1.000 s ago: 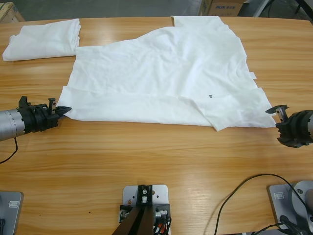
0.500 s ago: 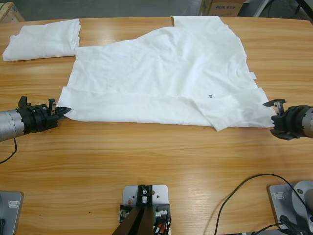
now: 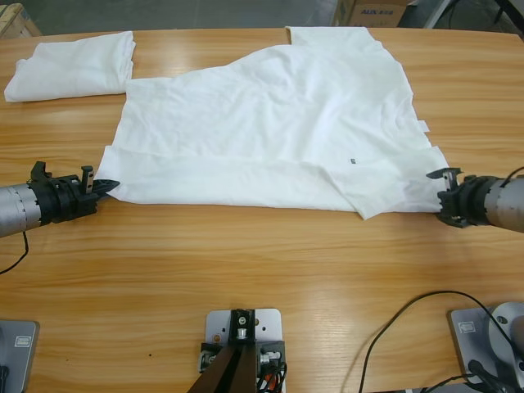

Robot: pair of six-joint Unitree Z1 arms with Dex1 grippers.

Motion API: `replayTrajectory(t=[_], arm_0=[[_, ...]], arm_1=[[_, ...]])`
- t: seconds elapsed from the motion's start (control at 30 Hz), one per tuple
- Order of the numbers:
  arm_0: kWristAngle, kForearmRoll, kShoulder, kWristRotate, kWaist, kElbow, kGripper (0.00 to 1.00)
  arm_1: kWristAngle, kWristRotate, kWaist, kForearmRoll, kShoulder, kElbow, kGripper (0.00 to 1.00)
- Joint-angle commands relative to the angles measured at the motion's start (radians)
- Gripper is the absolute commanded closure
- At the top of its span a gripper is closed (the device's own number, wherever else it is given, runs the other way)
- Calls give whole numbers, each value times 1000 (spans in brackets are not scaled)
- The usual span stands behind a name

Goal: Fold clothes

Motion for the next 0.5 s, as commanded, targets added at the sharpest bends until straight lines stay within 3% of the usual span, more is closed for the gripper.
replayTrajectory(t=[0.03, 0.1, 0.5], arm_0=[[5, 37, 8, 12, -9, 85, 1000], [5, 37, 8, 12, -9, 85, 1000], [16, 80, -9, 24, -21, 85, 1000]], arm_1=[[-19, -84, -14, 3, -1, 46, 929], [-18, -107, -14, 19, -20, 42, 997], [-34, -183, -14, 97, -61, 30, 1000]])
